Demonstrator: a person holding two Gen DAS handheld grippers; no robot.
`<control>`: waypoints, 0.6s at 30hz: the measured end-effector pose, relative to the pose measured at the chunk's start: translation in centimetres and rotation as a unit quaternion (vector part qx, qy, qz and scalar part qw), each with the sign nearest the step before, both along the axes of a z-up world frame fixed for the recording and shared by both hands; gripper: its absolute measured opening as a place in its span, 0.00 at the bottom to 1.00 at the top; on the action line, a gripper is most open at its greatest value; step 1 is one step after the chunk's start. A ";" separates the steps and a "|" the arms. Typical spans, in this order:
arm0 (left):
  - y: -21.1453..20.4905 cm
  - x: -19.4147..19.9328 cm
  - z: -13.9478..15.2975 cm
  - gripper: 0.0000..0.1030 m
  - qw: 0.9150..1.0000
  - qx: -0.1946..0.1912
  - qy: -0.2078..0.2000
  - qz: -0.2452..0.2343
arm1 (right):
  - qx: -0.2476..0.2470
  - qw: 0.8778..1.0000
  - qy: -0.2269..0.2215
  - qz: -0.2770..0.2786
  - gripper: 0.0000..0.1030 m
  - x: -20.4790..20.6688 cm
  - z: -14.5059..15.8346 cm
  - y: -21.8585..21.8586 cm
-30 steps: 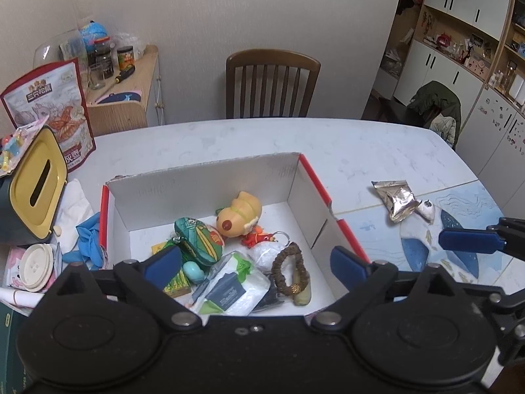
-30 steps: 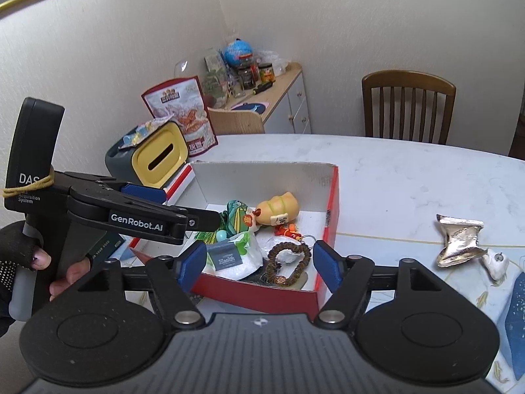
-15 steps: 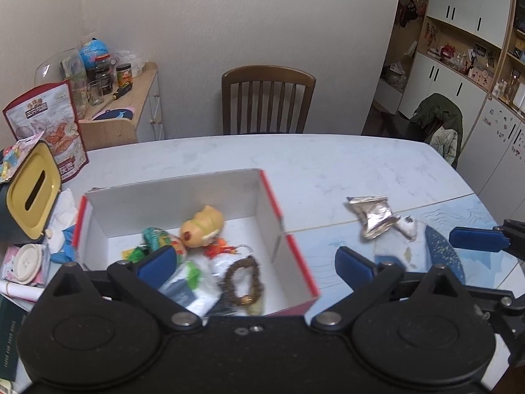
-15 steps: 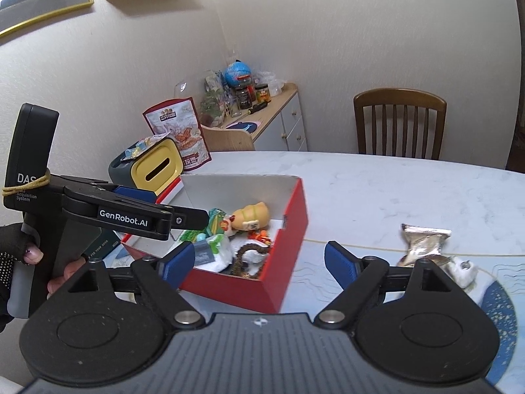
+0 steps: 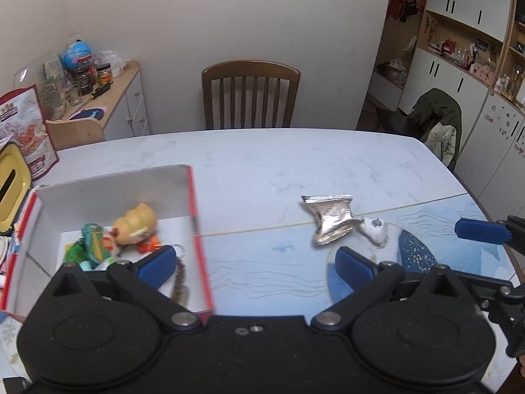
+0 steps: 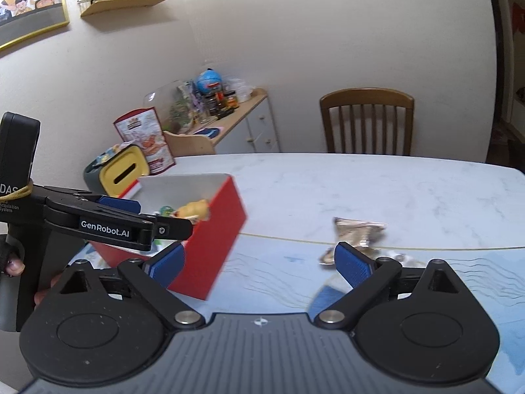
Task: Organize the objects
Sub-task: 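Move both open tools back to the silver packet and white brooch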
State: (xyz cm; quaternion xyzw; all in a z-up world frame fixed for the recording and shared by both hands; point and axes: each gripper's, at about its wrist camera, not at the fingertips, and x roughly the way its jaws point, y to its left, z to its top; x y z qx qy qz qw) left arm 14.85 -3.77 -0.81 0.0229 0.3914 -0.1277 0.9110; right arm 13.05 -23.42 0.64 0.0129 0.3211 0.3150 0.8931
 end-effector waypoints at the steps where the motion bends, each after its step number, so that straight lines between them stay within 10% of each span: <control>1: -0.7 0.1 -0.1 1.00 1.000 0.000 0.000 0.000 | -0.001 1.000 -0.002 -0.003 0.96 0.2 -0.2 -0.7; 18: -10.5 4.9 -3.0 1.00 1.000 0.001 0.017 -0.013 | -0.048 0.998 0.007 -0.037 0.96 6.0 -5.1 -8.5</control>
